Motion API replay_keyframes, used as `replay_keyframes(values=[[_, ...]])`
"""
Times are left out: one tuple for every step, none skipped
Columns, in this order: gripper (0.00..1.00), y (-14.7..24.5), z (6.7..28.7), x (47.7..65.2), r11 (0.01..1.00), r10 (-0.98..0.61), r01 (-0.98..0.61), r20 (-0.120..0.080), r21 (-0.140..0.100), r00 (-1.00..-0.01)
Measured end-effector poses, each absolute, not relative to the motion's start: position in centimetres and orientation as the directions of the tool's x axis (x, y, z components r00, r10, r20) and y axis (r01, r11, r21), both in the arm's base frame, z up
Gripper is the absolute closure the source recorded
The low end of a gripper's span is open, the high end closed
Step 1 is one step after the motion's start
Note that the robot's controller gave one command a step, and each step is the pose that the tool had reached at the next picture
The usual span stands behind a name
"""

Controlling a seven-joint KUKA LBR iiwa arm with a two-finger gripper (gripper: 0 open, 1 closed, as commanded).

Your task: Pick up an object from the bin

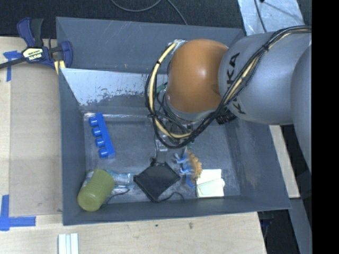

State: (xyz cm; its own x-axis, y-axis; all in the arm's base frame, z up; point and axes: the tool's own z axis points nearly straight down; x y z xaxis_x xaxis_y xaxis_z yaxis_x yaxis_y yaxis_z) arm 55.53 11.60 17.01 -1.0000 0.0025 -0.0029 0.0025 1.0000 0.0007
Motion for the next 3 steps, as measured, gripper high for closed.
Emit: replay_keyframes(values=[[0.0, 11.6, 17.0, 55.5, 1.0, 0.002, 0.002, -0.003, 0.001, -1.0], [0.0, 9.2, 13.6, 52.3, 0.999, -0.039, -0.039, -0.008, 0.001, -0.999], [0.0, 7.2, 9.9, 51.9, 0.977, -0.215, -0.215, -0.005, 0.0, -0.977]])
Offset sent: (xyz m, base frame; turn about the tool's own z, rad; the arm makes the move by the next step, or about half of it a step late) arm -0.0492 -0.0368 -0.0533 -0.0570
